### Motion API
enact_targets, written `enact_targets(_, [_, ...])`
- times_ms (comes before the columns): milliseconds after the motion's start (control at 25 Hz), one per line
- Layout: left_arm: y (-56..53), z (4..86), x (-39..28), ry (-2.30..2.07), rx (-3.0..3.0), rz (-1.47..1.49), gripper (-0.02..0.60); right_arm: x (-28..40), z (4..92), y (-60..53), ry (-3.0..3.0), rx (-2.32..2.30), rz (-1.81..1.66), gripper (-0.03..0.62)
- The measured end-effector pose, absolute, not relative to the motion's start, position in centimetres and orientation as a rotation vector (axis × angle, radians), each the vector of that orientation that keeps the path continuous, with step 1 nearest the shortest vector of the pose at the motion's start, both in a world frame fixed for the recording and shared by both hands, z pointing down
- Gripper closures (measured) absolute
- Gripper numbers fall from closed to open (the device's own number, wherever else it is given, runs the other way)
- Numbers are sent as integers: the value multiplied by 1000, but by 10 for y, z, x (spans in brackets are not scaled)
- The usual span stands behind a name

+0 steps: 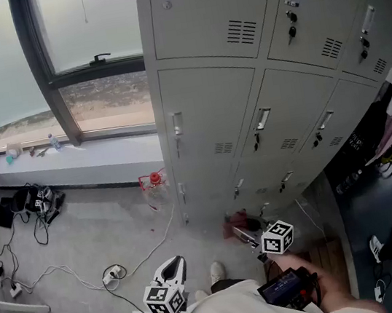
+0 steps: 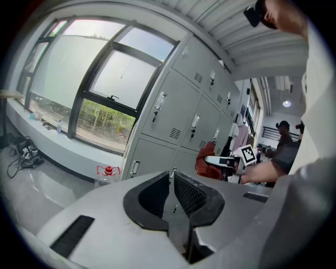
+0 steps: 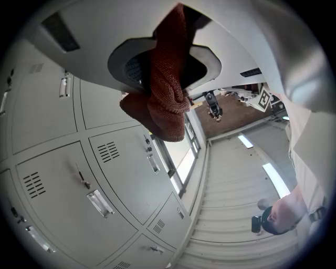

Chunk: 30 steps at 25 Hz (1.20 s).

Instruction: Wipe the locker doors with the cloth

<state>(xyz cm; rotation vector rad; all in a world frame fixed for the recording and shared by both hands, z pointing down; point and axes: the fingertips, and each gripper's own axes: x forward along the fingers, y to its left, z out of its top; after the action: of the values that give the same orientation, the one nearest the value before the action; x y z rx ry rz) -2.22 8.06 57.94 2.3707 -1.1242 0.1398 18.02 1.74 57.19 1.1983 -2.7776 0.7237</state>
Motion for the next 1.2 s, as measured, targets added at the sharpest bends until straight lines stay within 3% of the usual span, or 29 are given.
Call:
enact_targets(320, [11,566,-12,-1163,2397,166,546,237,522,-88,-2793,1222,423,478])
enact_targets(520, [-35,549,14,-1126,2467,189,547,265,419,-145,-2745,1257,-17,477])
enact_targets(920, [-70,548,43,-1042,2506,220,546,259,218,-183,-2276,1522,-928,477])
enact_targets(1200, [-86,544,17,-999,2533,199,546,282,182,-214,-1964,1730,-1033,477])
